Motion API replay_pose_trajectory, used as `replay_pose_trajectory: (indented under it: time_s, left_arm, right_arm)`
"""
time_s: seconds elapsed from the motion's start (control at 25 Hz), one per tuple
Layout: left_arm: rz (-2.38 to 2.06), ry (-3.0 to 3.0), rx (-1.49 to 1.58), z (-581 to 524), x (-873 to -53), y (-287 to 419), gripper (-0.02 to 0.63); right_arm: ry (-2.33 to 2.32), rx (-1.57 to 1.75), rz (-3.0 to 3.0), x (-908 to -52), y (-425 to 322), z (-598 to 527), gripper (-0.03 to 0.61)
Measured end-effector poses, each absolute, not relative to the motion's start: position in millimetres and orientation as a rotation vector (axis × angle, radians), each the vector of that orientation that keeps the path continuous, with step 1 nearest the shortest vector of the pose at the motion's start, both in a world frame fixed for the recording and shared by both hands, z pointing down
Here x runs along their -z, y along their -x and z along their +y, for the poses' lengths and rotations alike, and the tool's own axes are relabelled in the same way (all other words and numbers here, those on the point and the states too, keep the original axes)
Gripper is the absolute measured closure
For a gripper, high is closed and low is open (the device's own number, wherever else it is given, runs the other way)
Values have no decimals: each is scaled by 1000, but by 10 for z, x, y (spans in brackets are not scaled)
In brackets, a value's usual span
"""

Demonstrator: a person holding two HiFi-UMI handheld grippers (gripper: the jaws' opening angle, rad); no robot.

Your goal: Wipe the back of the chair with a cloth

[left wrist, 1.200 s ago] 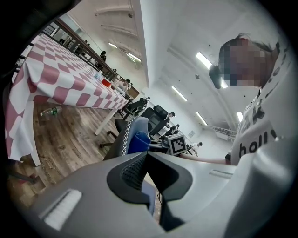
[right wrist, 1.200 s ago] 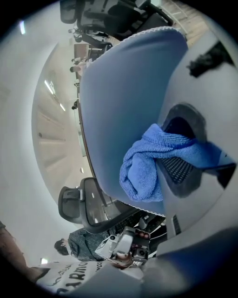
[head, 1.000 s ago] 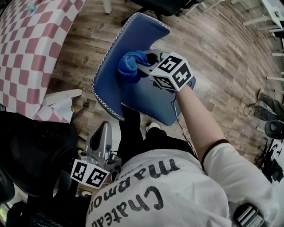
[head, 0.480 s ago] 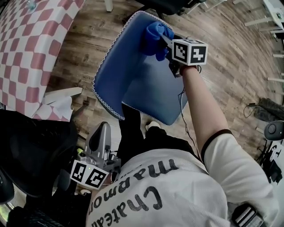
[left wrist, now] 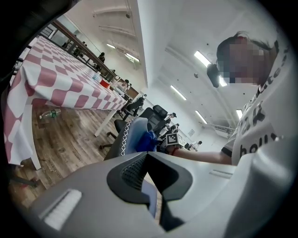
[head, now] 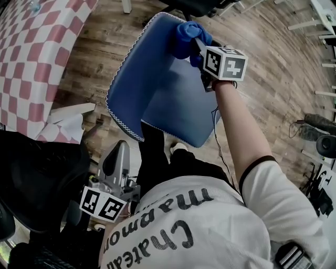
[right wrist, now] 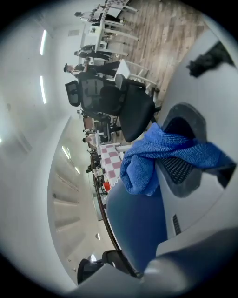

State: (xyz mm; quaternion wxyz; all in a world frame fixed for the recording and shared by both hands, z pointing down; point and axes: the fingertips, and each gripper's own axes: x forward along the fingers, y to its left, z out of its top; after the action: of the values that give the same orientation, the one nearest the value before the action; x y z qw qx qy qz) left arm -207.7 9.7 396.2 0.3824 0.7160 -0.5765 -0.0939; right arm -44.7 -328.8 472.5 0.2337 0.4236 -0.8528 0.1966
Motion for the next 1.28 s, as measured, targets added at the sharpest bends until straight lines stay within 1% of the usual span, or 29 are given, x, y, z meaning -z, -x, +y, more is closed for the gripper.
replay_pose_trajectory:
  time_s: [0.28,0.52,0.8,1.04,1.28]
  left_arm:
    - [-1470,-1803,232,112,-3992,1986,609]
    - [-1508,-1801,242,81,-3956,2031,609]
    - [-1529,-1798,228,82,-3957,2092,609]
    - [-1444,-1823,248,129,-3974,1938,609]
    - [-1442,-1813,219,160,-4052,1938,609]
  right_arm:
    - [-804,-428,-2466,-4721,937,-2396,495]
    - [-452,-474,-2541,-4711,1383,-1435,495]
    - [31,-457,-2558,-4648,1709,-303,495]
    - [213,-429,-2564,-4572,1737,20,495]
    - [265,-467,-2484,-4782,1685,-220,497]
